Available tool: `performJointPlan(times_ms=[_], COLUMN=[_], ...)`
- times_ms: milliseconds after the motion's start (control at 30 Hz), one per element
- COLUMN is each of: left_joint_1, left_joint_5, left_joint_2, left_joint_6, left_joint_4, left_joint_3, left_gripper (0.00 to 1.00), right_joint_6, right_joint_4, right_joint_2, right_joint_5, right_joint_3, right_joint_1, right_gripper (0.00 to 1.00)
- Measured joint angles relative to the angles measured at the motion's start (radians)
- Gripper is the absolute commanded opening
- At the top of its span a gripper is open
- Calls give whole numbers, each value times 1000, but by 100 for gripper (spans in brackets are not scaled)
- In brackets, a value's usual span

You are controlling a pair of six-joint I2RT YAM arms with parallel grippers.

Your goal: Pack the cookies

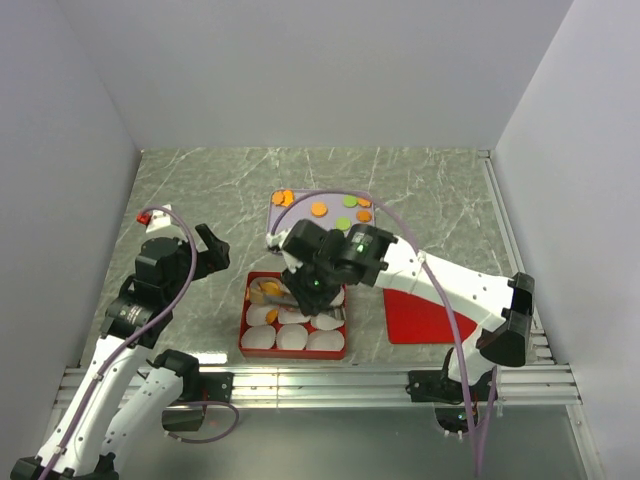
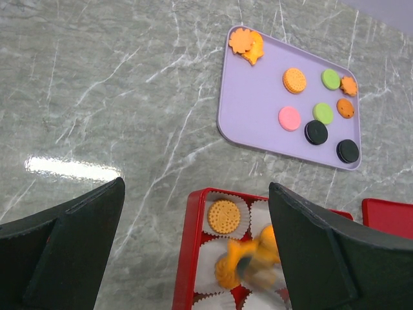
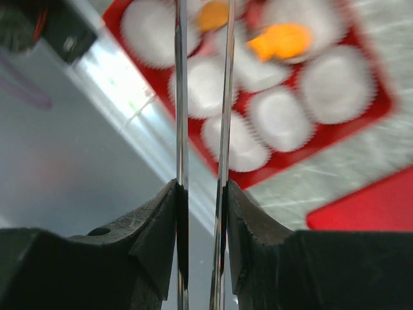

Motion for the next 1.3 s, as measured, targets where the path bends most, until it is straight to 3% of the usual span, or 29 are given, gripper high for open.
performJointPlan(times_ms=[200,667,1300], left_joint_1=[0,0,0], left_joint_5=[8,26,26], left_joint_2=[0,0,-2], left_joint_6=[0,2,2], left_joint_4=[0,0,0], left_joint_3=[0,0,0], left_gripper=[99,99,99], right_joint_6=[17,43,58], right_joint_4=[23,76,109], right_joint_2=[-4,-5,-4], right_joint_5=[-17,-28,-31], right_joint_3=[-89,-129,-198], right_joint_1=[72,151,164], right_gripper=[23,24,38])
